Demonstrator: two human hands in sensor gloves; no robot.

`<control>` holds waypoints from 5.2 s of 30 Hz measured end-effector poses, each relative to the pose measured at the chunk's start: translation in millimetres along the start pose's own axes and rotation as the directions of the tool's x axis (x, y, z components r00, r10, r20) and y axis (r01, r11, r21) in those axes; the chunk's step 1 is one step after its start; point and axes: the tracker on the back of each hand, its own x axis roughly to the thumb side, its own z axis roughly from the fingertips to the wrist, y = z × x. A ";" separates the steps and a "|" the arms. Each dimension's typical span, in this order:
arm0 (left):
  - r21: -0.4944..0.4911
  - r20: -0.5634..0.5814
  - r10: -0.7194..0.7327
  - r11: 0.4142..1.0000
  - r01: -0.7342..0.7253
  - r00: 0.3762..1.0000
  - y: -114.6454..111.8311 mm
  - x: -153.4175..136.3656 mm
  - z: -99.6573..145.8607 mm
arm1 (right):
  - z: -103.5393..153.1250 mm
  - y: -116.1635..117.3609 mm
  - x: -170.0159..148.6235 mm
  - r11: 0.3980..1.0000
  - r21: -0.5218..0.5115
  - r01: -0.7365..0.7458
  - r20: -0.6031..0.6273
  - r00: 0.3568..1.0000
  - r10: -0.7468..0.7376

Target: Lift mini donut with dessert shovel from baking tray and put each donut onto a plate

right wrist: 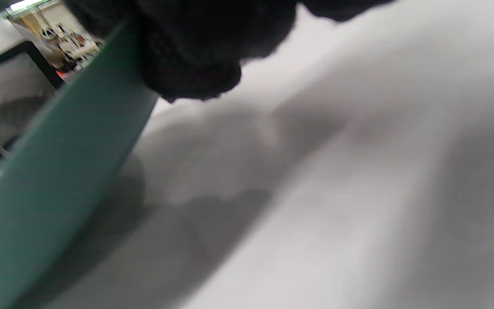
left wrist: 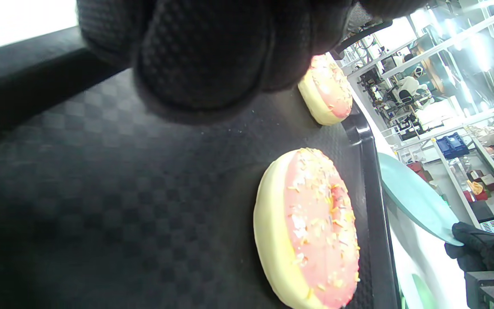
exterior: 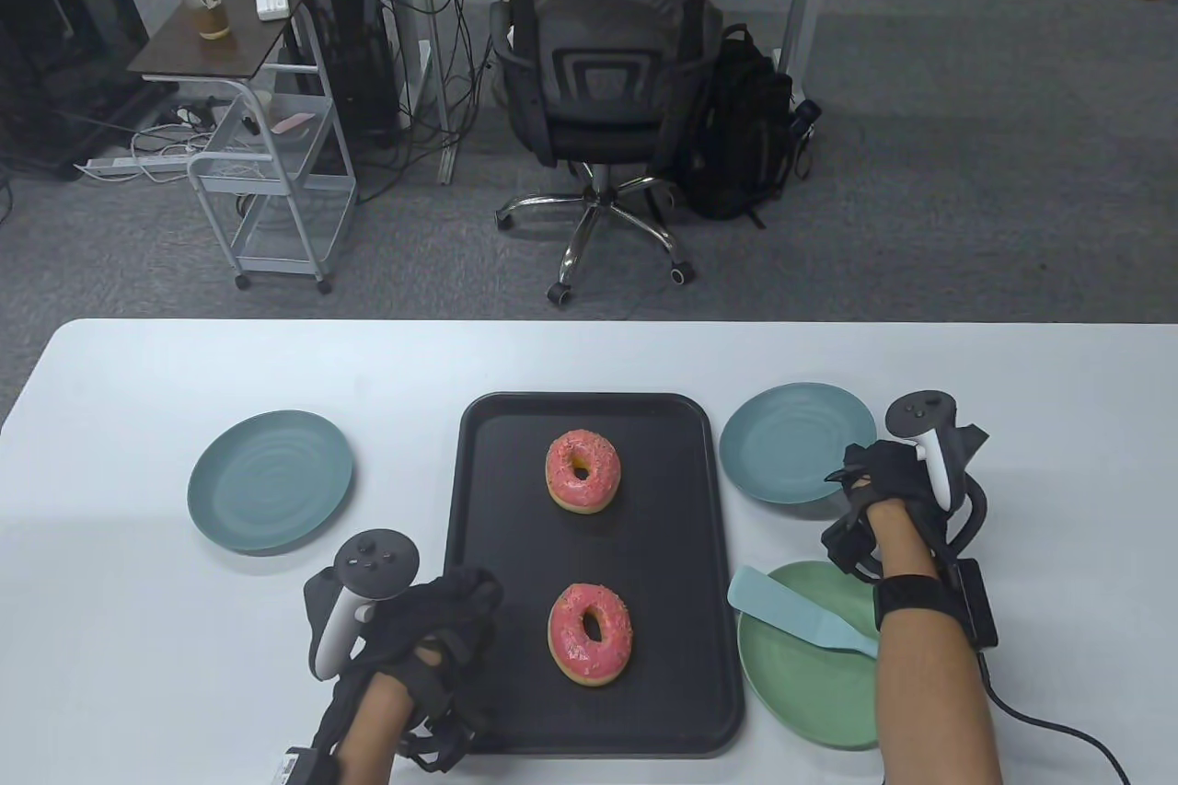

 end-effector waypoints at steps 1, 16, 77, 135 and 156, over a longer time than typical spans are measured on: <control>0.001 -0.002 -0.003 1.000 0.003 1.000 -0.2 -0.2 -0.2 | -2.2 2.4 -1.1 0.999 0.002 -0.038 -0.012 0.999 0.038; 0.000 -0.027 -0.017 1.000 0.017 0.999 0.4 -0.3 0.2 | -13.8 20.4 -6.7 0.975 0.070 -0.211 -0.062 0.975 0.215; 0.446 -0.440 -0.148 0.820 0.359 0.886 76.8 -50.5 -0.9 | 231.8 26.0 -47.3 0.930 -0.334 -0.156 0.646 0.681 0.346; 0.619 -0.519 0.115 0.734 0.280 0.847 183.9 -82.3 -9.9 | 218.9 24.1 -52.9 0.950 -0.265 -0.166 0.582 0.758 0.295; 0.267 0.024 -0.131 0.956 0.120 0.991 9.6 46.5 9.2 | 197.2 29.1 -63.2 0.956 -0.196 -0.216 0.522 0.803 0.289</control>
